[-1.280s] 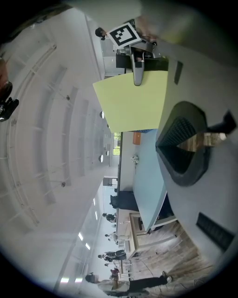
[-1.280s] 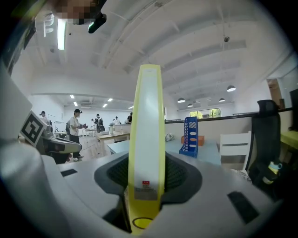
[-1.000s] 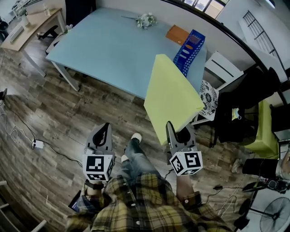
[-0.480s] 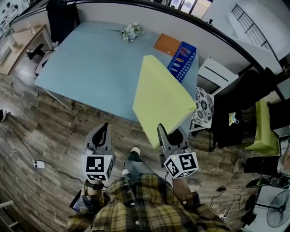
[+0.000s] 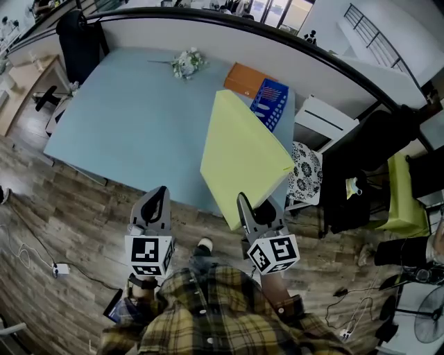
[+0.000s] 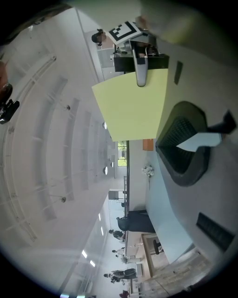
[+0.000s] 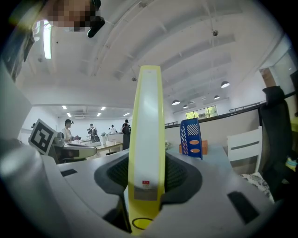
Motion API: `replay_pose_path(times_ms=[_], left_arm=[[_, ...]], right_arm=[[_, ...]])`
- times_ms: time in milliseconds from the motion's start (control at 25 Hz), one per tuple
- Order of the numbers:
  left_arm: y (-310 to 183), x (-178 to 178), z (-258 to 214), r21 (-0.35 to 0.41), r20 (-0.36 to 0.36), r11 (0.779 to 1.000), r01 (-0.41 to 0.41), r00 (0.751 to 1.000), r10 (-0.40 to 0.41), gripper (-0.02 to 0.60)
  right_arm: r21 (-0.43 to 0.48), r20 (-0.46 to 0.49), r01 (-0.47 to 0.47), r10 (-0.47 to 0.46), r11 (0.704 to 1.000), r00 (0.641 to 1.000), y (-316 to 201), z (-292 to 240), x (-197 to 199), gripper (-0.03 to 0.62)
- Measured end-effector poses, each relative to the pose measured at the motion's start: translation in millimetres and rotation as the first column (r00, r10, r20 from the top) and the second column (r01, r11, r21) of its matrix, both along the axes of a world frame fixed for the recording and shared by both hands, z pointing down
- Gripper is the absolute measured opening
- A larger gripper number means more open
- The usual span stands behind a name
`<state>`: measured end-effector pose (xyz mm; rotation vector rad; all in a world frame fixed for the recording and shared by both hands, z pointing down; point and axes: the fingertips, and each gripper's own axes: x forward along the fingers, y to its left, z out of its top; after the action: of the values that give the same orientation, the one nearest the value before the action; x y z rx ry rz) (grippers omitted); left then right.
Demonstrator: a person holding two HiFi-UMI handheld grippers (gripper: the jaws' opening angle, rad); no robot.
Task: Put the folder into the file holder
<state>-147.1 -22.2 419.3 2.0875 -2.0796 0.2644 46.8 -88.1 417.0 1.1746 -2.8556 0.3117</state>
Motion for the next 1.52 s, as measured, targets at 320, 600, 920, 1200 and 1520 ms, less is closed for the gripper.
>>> replay_pose_path(times_ms=[320,600,920,1200,1520], left_arm=[[-29.7,15.5,0.0,0.004,0.007,0.999,-0.048,0.999,0.048,-0.009],[-48.0,20.8,-1.1,0.012,-0.001,0.995,-0.095,0.995,0.095,-0.008],[-80.1,13.1,1.3,0.017,-0.018,0.976,-0.216,0.976,0.217,-0.009],[-119.0,3.1,-4.9,0.019,-0.029,0.925,-0.379,0.925,0.379,-0.009],[-134.1,-8.9,-0.4,0.008,-0.032,0.861,-0.508,0.861,0.508,-0.008]], right_arm=[[-0.01,0.014,-0.02,0.02,1.0,1.0,-18.3,2.0,9.2,0.17],[-0.024,0.012,-0.058,0.059,0.998,0.998,-25.1,5.7,12.5,0.17],[-0.027,-0.005,-0.148,0.148,0.989,0.989,-31.3,4.6,0.2,0.17],[-0.028,-0.027,-0.287,0.286,0.958,0.958,-40.1,-1.2,-16.0,0.17],[-0.019,-0.028,-0.413,0.412,0.911,0.911,-33.3,-3.4,-30.8,0.17]])
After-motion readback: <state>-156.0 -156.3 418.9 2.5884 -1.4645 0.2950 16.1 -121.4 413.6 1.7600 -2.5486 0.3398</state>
